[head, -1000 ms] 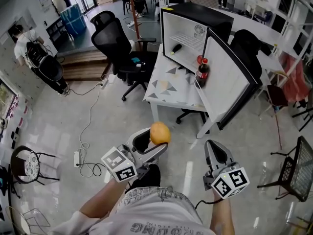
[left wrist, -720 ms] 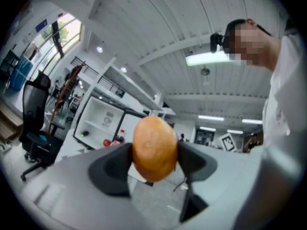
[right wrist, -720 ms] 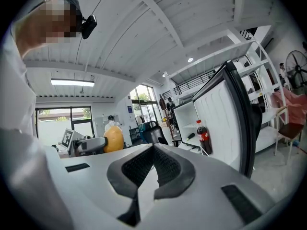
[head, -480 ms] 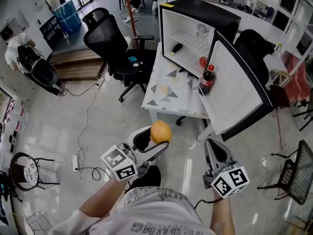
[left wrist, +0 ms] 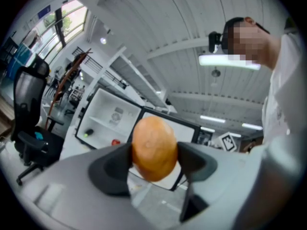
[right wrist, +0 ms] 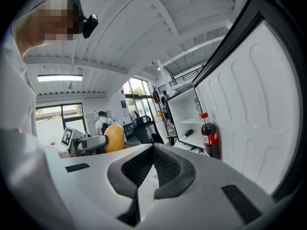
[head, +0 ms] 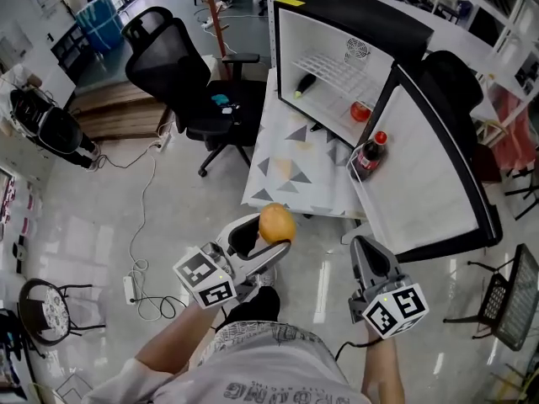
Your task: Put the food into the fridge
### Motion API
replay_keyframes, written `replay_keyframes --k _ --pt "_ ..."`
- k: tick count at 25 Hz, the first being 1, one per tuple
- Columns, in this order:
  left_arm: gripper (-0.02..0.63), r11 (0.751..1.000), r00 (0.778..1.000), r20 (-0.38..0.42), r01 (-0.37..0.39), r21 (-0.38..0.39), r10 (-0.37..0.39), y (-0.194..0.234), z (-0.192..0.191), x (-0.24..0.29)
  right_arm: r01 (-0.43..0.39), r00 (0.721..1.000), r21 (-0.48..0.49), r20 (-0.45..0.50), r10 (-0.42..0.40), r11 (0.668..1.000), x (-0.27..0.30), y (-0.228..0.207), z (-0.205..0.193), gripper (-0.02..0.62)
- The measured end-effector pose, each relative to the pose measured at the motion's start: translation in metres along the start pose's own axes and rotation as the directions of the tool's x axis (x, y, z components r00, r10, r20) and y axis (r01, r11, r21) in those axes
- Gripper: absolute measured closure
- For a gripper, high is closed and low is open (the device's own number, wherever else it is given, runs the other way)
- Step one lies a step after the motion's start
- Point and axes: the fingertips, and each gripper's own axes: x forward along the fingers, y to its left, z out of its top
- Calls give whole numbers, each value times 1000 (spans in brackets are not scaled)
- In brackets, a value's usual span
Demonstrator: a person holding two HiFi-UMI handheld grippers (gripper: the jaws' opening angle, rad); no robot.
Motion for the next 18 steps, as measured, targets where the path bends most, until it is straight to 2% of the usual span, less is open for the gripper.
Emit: replay_keyframes --k 9,18 --pt "302 998 997 -48 60 16 -59 73 24 29 70 997 22 -15 -70 997 72 -18 13 594" --pt "302 995 993 -58 104 9 -103 123 45 43 119 993 20 -17 -119 993 121 -23 29 594"
